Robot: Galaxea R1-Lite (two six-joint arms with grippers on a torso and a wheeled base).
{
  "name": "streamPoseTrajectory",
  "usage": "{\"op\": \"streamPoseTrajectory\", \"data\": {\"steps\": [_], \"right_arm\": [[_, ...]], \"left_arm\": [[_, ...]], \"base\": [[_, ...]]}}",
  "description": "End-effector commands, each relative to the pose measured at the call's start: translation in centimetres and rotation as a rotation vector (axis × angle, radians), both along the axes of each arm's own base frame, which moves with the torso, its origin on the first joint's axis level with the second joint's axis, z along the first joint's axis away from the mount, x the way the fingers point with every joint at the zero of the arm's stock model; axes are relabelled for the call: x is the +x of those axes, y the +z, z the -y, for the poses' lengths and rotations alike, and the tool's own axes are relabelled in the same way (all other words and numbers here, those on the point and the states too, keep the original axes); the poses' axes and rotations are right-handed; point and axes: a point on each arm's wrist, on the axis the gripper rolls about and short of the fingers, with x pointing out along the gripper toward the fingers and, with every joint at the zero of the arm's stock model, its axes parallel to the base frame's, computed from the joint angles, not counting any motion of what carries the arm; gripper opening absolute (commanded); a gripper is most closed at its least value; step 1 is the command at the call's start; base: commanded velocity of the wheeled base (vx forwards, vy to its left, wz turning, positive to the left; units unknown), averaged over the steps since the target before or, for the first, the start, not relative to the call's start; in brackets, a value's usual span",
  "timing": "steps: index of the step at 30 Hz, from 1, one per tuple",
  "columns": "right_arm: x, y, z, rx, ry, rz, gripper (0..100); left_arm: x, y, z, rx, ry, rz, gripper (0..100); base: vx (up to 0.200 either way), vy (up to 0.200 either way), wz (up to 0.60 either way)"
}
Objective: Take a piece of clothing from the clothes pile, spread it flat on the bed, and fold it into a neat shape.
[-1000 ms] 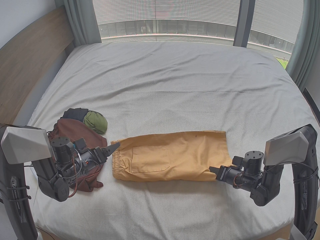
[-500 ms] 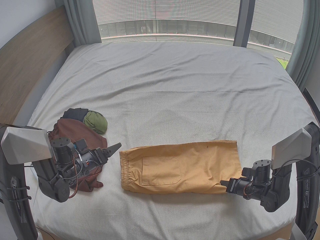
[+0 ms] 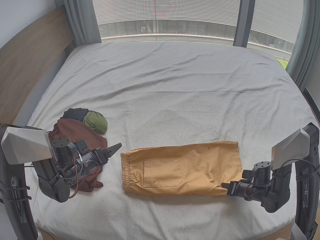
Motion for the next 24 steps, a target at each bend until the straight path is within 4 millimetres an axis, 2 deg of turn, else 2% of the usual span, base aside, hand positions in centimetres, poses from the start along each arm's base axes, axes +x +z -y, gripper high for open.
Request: {"op": "streamPoseTrajectory", "data": {"steps": [1,5,14,17,24], "right_arm": [[0.0,-0.2,0.0,-0.002,-0.001,-0.003,100],[-0.3,0.1,-0.1,-0.003,0.001,-0.010,100],[-4.7,0.3,-1.0,-0.035,0.091,-0.140,100],[-5.2,0.7,-1.6,-0.031,0.122,-0.139,100],[-6.1,3.0,-3.9,0.017,0.212,-0.074,100]], "left_arm": [[0.0,-0.1,0.0,0.000,0.000,-0.001,100],[0.0,-0.1,0.0,0.000,0.000,-0.001,100],[0.0,-0.1,0.1,0.000,-0.003,-0.003,100],[-0.2,-0.1,0.2,0.002,-0.006,-0.006,100],[-0.4,-0.3,0.5,0.004,-0.020,-0.017,100]], "base": [[0.000,0.000,0.00],[0.000,0.000,0.00],[0.000,0.000,0.00],[0.000,0.000,0.00],[0.000,0.000,0.00]]}}
